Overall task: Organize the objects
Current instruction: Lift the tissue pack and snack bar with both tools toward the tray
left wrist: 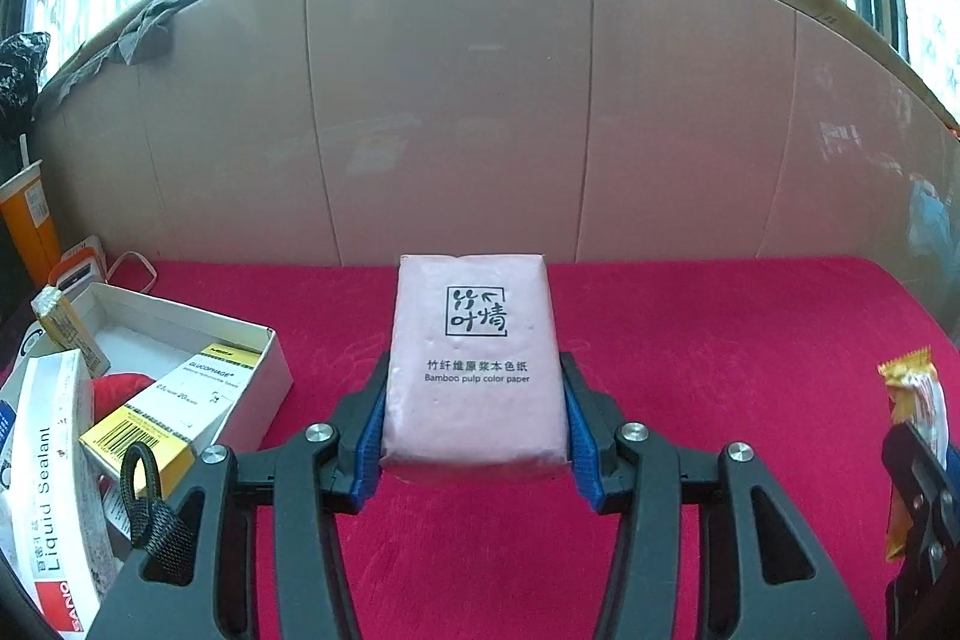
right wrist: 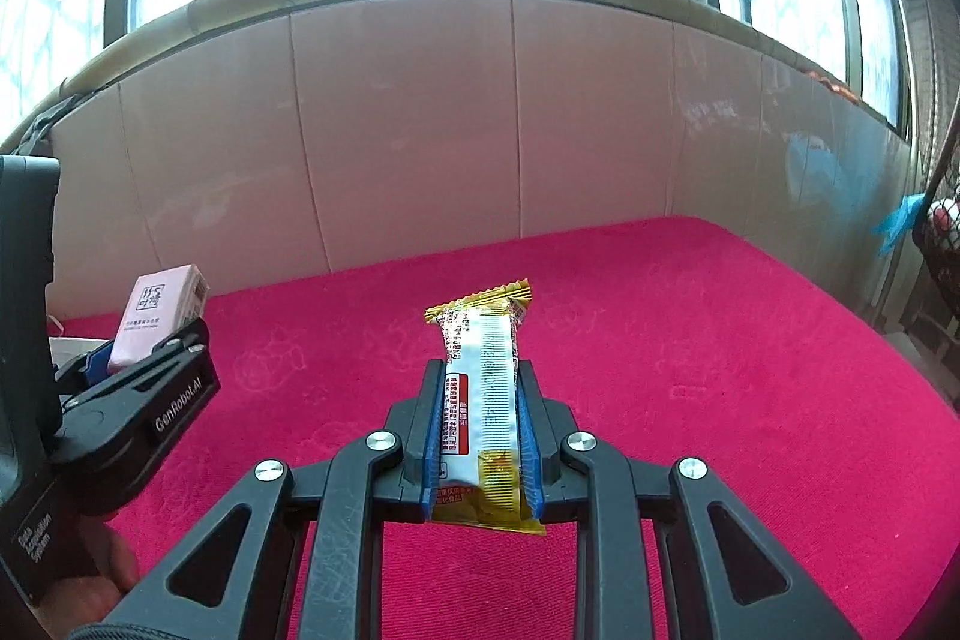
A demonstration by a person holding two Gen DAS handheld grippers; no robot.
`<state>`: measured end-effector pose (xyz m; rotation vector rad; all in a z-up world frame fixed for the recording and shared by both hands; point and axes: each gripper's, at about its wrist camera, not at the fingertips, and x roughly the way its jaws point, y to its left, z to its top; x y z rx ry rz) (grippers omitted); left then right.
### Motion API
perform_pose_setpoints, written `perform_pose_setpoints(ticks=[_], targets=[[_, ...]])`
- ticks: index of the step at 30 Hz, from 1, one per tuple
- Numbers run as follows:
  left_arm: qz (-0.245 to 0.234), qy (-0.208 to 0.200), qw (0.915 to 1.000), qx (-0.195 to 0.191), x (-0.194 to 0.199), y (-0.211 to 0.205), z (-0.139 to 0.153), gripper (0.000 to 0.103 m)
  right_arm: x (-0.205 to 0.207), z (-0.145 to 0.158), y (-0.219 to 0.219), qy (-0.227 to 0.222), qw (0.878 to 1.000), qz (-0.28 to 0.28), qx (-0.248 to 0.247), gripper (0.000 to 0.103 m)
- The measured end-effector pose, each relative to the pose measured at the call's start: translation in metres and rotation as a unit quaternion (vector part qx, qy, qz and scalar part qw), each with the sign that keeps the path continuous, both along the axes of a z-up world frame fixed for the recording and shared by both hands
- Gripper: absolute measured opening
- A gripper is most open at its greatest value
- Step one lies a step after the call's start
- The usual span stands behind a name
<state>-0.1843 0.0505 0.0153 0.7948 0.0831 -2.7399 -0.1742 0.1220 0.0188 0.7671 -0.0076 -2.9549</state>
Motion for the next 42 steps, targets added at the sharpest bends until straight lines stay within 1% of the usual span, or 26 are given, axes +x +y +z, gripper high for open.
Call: perform_pose_setpoints(ticks=[1, 2, 3, 5, 6, 7, 8, 11, 14, 15, 17, 18, 28, 42], targets=[[-0.003, 0.001, 1.0000, -0.002, 0.003, 0.004, 0.000, 0.049, 0.001, 0.001, -0.001, 0.002, 1.000, 0.000, 0.001, 0.023], [-0.004, 0.002, 1.0000, -0.002, -0.002, -0.015, -0.005, 0.049, 0.002, 0.001, -0.001, 0.003, 1.000, 0.000, 0.002, 0.023], [-0.005, 0.003, 1.0000, -0.003, 0.000, -0.021, -0.003, 0.049, 0.003, 0.001, -0.001, 0.004, 1.000, 0.000, 0.002, 0.023], [-0.006, 0.005, 1.0000, -0.003, 0.000, -0.023, -0.002, 0.049, 0.004, 0.002, 0.000, 0.005, 1.000, -0.002, 0.001, 0.023], [-0.007, 0.005, 1.0000, -0.003, 0.000, -0.031, -0.009, 0.049, 0.005, 0.002, 0.000, 0.006, 1.000, -0.002, 0.001, 0.023], [-0.007, 0.005, 1.0000, -0.002, 0.001, -0.029, -0.009, 0.049, 0.005, 0.003, 0.001, 0.006, 1.000, -0.002, 0.001, 0.023], [-0.008, 0.005, 1.0000, -0.001, 0.002, -0.045, -0.004, 0.049, 0.006, 0.003, 0.001, 0.007, 1.000, -0.002, 0.002, 0.023], [-0.009, 0.004, 1.0000, 0.000, 0.005, -0.039, 0.002, 0.049, 0.012, 0.004, -0.001, 0.011, 1.000, 0.001, 0.005, 0.023], [-0.010, 0.003, 0.9999, 0.002, 0.004, -0.058, -0.004, 0.049, 0.018, 0.005, -0.003, 0.018, 1.000, 0.003, 0.010, 0.023], [-0.011, 0.003, 0.9999, 0.002, 0.000, -0.078, -0.004, 0.049, 0.019, 0.005, -0.004, 0.018, 1.000, 0.003, 0.011, 0.024], [-0.011, 0.002, 0.9999, 0.003, 0.001, -0.080, 0.000, 0.049, 0.021, 0.005, -0.005, 0.019, 1.000, 0.004, 0.012, 0.024], [-0.012, 0.003, 0.9999, 0.004, 0.004, -0.082, -0.004, 0.049, 0.022, 0.005, -0.005, 0.019, 1.000, 0.004, 0.013, 0.024], [-0.017, 0.005, 0.9998, 0.008, 0.024, -0.091, -0.003, 0.049, 0.034, 0.007, 0.000, 0.019, 1.000, 0.006, 0.010, 0.025], [-0.029, 0.017, 0.9994, -0.005, 0.049, -0.087, 0.000, 0.049, 0.048, 0.007, -0.003, 0.020, 0.999, 0.014, 0.025, 0.024]])
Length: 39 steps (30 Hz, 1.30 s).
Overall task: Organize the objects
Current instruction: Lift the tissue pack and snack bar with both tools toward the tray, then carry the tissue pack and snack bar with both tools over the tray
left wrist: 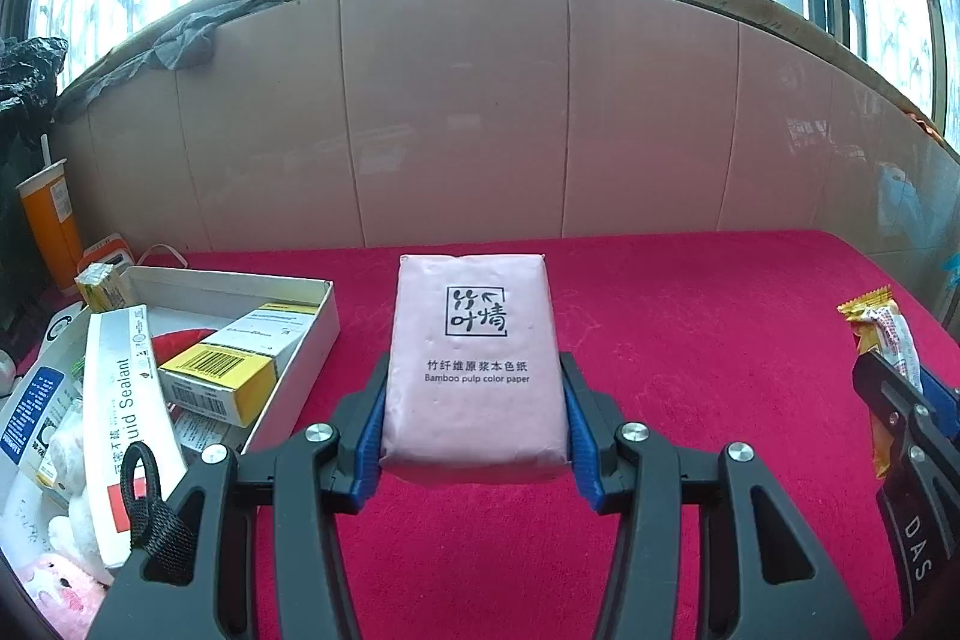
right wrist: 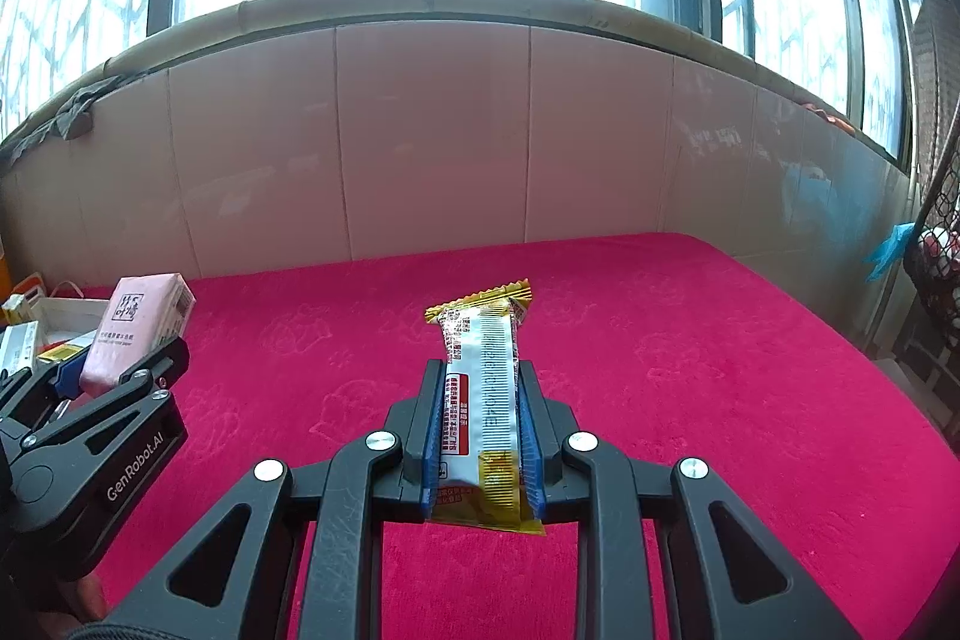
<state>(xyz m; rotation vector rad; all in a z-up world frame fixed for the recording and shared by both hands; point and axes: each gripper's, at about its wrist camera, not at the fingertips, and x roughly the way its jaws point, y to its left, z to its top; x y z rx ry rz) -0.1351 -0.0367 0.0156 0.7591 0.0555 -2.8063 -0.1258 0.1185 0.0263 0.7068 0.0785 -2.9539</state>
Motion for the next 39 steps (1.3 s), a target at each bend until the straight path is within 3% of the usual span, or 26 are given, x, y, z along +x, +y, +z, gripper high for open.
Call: perform_pose_setpoints(ticks=[33, 39], targets=[[-0.007, 0.003, 0.9999, 0.006, 0.041, -0.018, -0.004, 0.049, 0.032, -0.001, -0.004, -0.005, 1.000, 0.007, 0.012, 0.024], [-0.014, 0.009, 0.9998, -0.007, 0.048, -0.014, -0.003, 0.049, 0.038, -0.001, -0.005, -0.007, 1.000, 0.007, 0.013, 0.024]])
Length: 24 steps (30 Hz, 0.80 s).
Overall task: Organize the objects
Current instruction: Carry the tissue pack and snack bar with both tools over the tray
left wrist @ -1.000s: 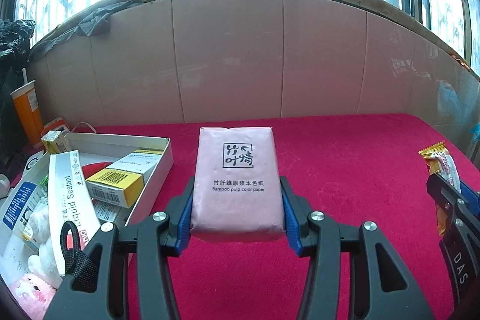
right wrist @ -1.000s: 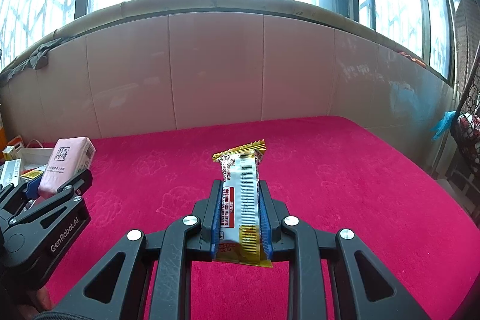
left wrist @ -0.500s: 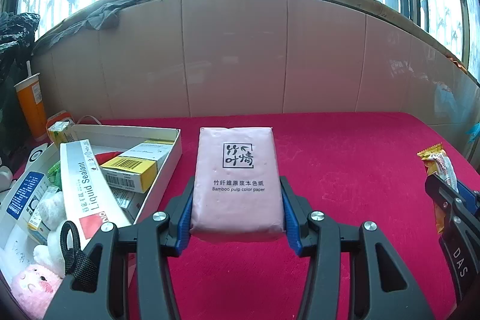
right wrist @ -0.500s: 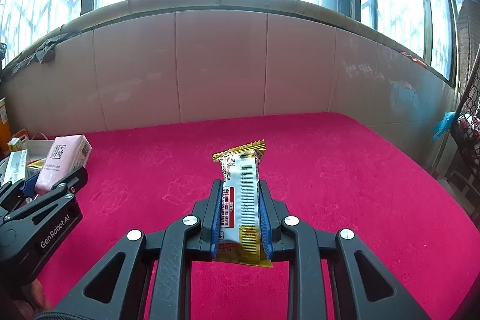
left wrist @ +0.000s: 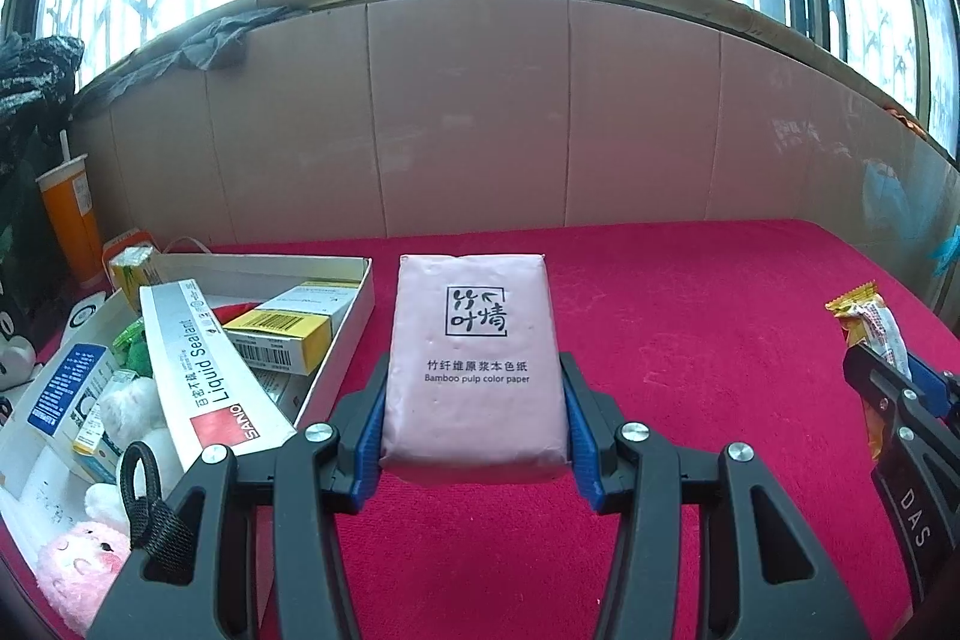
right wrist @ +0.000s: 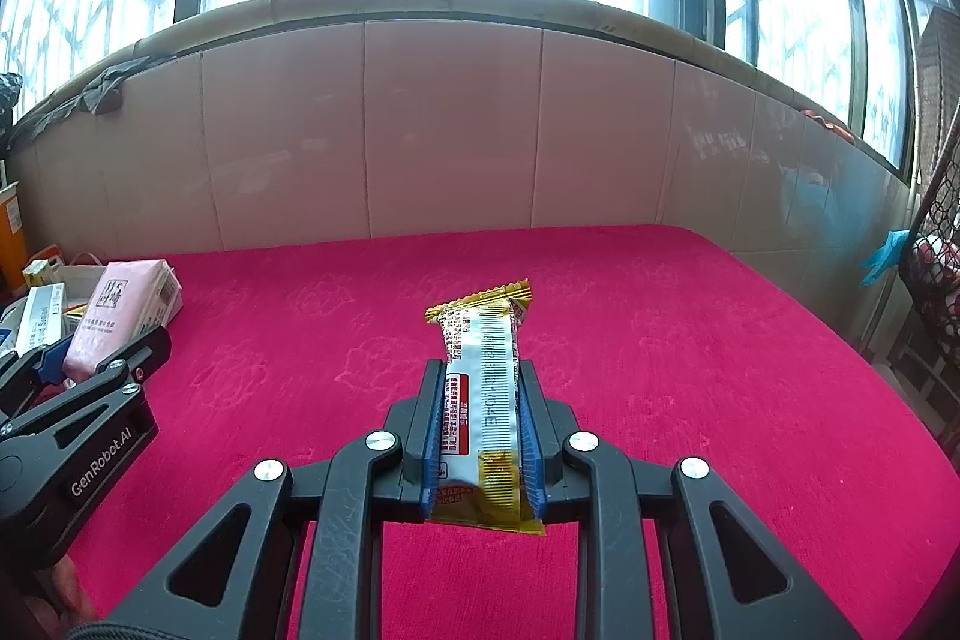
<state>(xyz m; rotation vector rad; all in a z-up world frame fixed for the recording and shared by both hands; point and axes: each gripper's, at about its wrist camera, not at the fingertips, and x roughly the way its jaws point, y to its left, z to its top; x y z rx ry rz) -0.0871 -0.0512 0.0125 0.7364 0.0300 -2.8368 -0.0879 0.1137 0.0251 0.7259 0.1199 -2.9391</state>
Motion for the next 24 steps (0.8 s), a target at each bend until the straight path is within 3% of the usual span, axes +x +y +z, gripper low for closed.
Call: perform_pose_setpoints(ticks=[24], targets=[[-0.008, -0.001, 1.0000, 0.002, 0.031, -0.013, 0.001, 0.049, 0.018, 0.000, -0.001, -0.001, 1.000, 0.005, 0.006, 0.024]])
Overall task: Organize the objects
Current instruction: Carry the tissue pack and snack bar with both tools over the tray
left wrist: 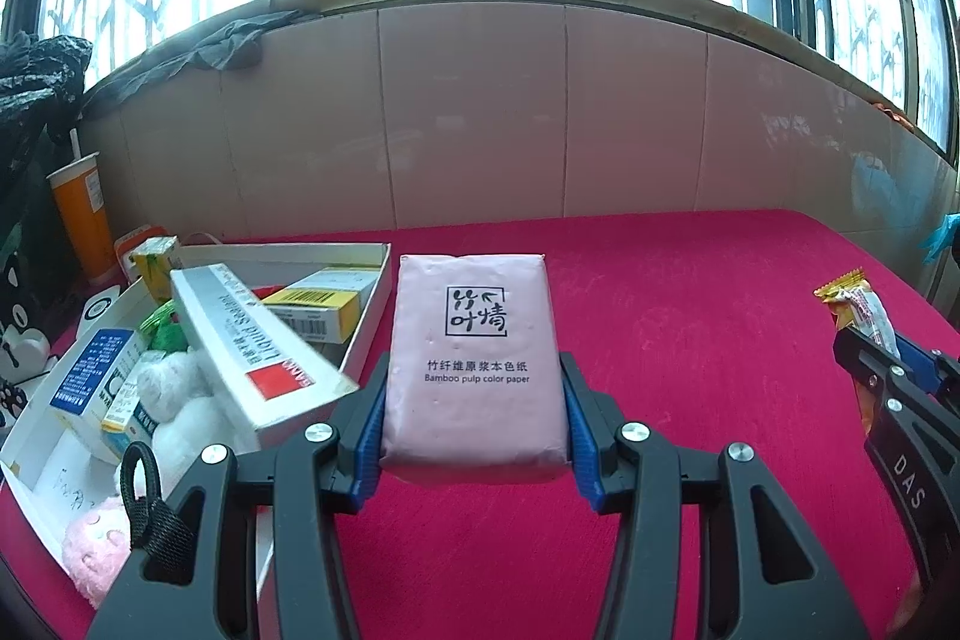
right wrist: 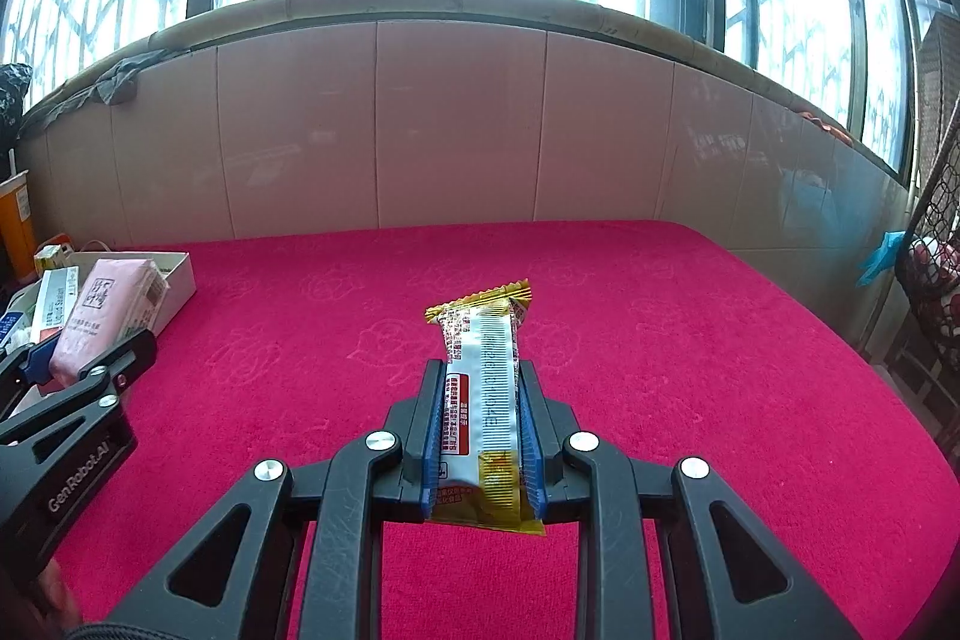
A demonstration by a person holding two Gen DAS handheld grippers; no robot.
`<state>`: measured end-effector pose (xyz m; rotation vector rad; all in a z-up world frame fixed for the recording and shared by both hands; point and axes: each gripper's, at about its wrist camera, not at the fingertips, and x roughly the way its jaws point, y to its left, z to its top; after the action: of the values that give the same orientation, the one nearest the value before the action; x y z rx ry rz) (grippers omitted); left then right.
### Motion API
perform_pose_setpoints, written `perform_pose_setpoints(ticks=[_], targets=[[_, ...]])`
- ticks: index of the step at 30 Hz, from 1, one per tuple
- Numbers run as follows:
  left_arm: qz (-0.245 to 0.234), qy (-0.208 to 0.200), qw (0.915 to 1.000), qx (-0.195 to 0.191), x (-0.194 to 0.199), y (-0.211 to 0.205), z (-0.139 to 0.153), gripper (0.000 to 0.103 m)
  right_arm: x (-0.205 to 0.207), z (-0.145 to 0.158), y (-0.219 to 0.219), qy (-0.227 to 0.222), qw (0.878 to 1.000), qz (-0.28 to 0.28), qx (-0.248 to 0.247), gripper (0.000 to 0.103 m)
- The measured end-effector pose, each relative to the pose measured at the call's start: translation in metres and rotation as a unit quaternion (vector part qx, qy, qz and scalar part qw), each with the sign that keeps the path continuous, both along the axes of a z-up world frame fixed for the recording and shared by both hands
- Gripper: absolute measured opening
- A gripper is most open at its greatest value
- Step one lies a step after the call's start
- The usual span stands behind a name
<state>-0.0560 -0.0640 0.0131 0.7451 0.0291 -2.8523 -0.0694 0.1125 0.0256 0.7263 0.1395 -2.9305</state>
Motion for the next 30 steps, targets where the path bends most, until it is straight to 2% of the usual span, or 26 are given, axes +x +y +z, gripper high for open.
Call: perform_pose_setpoints(ticks=[6, 13, 22, 30], targets=[[0.008, -0.004, 0.9999, 0.014, 0.009, -0.013, -0.002, 0.049, 0.006, 0.000, -0.003, -0.003, 1.000, 0.002, 0.001, 0.024], [0.006, 0.008, 0.9999, -0.001, 0.021, -0.013, -0.001, 0.049, 0.015, 0.000, -0.005, -0.003, 1.000, 0.003, 0.000, 0.024], [0.015, -0.001, 0.9999, 0.006, 0.031, -0.023, -0.002, 0.049, 0.022, 0.001, -0.008, -0.009, 1.000, 0.010, -0.003, 0.024], [0.025, -0.008, 0.9997, 0.002, 0.046, -0.037, -0.002, 0.049, 0.039, 0.005, -0.021, -0.002, 0.999, 0.041, -0.004, 0.023]])
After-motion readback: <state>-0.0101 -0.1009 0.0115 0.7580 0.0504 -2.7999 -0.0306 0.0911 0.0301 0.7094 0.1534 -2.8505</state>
